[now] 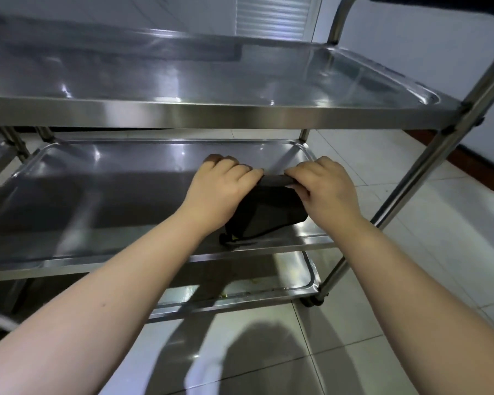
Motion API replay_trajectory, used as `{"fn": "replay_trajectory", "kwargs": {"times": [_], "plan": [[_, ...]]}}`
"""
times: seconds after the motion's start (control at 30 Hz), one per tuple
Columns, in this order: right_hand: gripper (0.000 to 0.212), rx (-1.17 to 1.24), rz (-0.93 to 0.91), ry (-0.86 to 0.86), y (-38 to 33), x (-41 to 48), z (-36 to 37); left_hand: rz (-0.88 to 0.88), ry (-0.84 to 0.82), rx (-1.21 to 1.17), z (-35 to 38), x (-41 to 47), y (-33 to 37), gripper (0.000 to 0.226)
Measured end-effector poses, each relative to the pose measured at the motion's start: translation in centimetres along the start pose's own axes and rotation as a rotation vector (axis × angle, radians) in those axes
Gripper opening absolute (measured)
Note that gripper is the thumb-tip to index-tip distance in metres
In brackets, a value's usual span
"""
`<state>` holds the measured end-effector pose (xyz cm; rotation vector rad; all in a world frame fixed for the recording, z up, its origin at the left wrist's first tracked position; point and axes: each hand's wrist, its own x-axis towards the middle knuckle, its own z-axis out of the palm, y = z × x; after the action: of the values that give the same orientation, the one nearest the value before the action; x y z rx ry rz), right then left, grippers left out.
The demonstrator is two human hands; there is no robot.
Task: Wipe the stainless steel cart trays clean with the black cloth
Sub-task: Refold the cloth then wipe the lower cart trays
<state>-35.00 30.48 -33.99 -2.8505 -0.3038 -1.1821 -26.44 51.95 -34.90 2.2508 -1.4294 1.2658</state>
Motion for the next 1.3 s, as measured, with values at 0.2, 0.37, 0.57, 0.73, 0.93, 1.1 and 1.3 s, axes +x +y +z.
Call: {"fn": "replay_trajectory", "kwargs": {"times": [0.2,0.37,0.57,0.73,0.93,1.1,1.3], "plan": [[0.019,0.191,0.179,-0.048,-4.2,-5.4,-1.1,-0.069,0.073,-0.116,-1.9,-4.1,3.2,0.018],[0.025,0.266,0.210,-0.285,-4.7,-11.6,0.9,-0.056,-0.065,-0.263,0.3,-10.6,6.2,0.021],[0.027,0.364,0.247,-0.589,-6.0,-22.1,7.2,-0.119,-0.412,-0.466,5.2,-20.3,10.9,0.018],[0.024,0.409,0.313,-0.606,-5.8,-27.4,12.5,-0.201,-0.643,-0.546,10.2,-24.8,12.9,0.026],[0.015,0.166,0.235,-0.435,-1.6,-23.2,17.7,-0.248,-0.593,-0.380,15.2,-21.1,11.8,0.032],[0.029,0.079,0.237,-0.243,3.3,-18.7,20.3,-0.483,-0.419,-0.305,19.3,-16.5,10.2,0.026],[0.027,0.119,0.282,-0.360,3.7,-27.5,27.0,-0.249,-0.751,-0.227,25.3,-23.8,14.1,0.029]]}}
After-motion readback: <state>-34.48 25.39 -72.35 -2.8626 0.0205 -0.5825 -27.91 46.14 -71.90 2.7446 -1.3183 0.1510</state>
